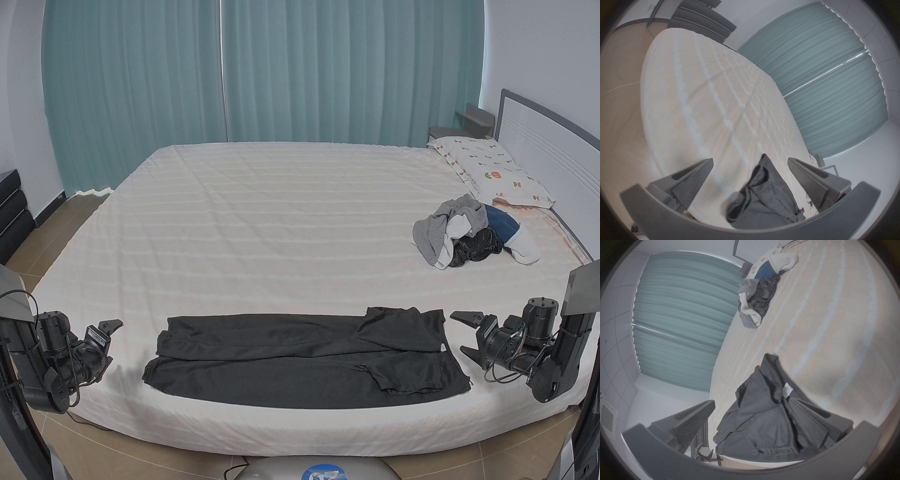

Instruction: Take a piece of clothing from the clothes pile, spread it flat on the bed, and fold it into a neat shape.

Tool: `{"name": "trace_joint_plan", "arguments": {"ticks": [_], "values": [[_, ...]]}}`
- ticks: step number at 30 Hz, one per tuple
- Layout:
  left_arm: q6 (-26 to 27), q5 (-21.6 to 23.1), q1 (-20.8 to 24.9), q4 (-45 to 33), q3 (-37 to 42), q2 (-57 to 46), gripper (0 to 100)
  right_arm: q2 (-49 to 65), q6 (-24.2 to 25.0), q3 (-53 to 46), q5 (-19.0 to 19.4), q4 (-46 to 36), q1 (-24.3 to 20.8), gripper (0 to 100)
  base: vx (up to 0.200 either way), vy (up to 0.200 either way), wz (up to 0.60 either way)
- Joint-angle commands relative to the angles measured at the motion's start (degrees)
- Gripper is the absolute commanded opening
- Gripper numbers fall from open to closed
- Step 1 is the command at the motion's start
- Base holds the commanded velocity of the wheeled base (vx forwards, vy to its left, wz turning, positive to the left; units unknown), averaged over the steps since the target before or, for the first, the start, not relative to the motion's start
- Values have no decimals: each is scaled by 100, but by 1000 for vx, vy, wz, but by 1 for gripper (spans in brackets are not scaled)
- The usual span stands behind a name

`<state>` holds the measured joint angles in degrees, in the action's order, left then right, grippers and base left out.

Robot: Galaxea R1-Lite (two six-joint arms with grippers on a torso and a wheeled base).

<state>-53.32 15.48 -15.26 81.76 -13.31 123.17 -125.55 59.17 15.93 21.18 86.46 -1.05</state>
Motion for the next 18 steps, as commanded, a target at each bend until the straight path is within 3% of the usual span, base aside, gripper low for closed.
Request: {"name": "trace_joint_plan", "arguments": {"ticks": [1,8,12,18], "values": [[-12,-63,647,-20,-66,-391,100,-22,-29,-249,-26,231,-264,100,0,0,0],[208,-54,1043,-240,-875,-347,100,-136,-37,-319,-34,258,-431,100,0,0,0],[1096,-45,1236,-1294,-1499,-241,100,-268,-99,-336,-96,267,-546,100,0,0,0],[1298,-10,1368,-2674,-2255,-250,100,-303,-108,-345,-105,267,-642,100,0,0,0]]}}
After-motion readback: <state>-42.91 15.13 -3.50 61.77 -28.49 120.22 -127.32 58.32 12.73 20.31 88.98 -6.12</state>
